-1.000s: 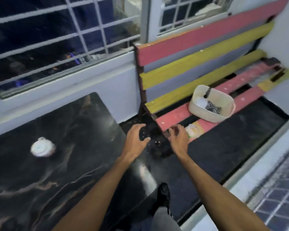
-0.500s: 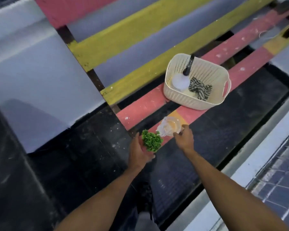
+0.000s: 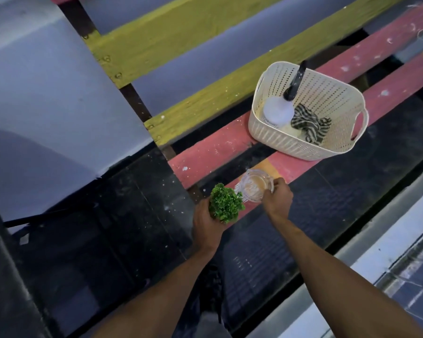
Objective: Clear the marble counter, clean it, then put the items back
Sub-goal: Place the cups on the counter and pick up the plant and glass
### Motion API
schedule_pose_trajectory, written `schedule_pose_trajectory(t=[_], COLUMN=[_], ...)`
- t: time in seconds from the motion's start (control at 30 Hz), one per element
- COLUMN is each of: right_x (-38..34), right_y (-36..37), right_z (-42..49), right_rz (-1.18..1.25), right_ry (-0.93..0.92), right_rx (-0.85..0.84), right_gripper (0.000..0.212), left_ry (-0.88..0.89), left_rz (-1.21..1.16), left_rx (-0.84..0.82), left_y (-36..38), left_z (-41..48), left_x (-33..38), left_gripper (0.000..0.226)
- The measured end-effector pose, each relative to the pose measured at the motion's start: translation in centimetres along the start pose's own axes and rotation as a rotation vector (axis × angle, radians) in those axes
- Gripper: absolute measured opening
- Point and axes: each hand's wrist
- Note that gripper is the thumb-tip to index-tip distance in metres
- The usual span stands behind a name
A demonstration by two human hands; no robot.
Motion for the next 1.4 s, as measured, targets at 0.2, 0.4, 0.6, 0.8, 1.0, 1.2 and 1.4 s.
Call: schedule_pose_trajectory(t=[0.2, 0.4, 0.6, 0.8, 1.0, 1.2, 1.4], right_x=[-3.6, -11.3, -19.1, -24.9, -28.3, -29.5, -28.7], right_y=[-2.1, -4.9, -6.0, -1.7, 7.1, 15.1, 17.8], right_z=[-5.2, -15.3, -28.1, -46.5, -64.3, -74.6, -77.8], right_rz=[0.001, 0.059, 0.081, 0.092, 0.059, -0.027, -0.121], right_ry=[-0.071, -0.187, -0.364, -0.52, -0.535, -0.592, -0.689], right_rx=[-0.044, -0.064, -0.099, -0.187, -0.415, -0.529, -0.513], right_gripper=[0.019, 0.017, 0.017, 0.02, 0.024, 0.028, 0.025], left_ry=[0.044, 0.132, 0.203, 0.246, 0.076, -0.061, -0.151], left_rz=[-0.041, -0.091, -0.098, -0.112, -0.021, 0.06, 0.011], left_rx=[0.033, 0.135, 0.26, 0.325, 0.338, 0.306, 0.268], left_y=[-7.3, -20.4, -36.4, -56.3, -74.6, -83.2, -83.6], left_z=[-1.5, -5.2, -10.0, -15.3, -17.6, -15.1, -10.8], left_x=[3.3, 9.1, 9.1, 2.1, -8.1, -15.0, -18.5], left_gripper=[0.036, 0.037, 0.046, 0.041, 0.04, 0.035, 0.039])
Point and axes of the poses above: each hand's wrist, its own z-axis towards the middle knuckle, its own y-axis out of the palm, x = y × z, and after that the axes turned 1 degree about x, right-handed
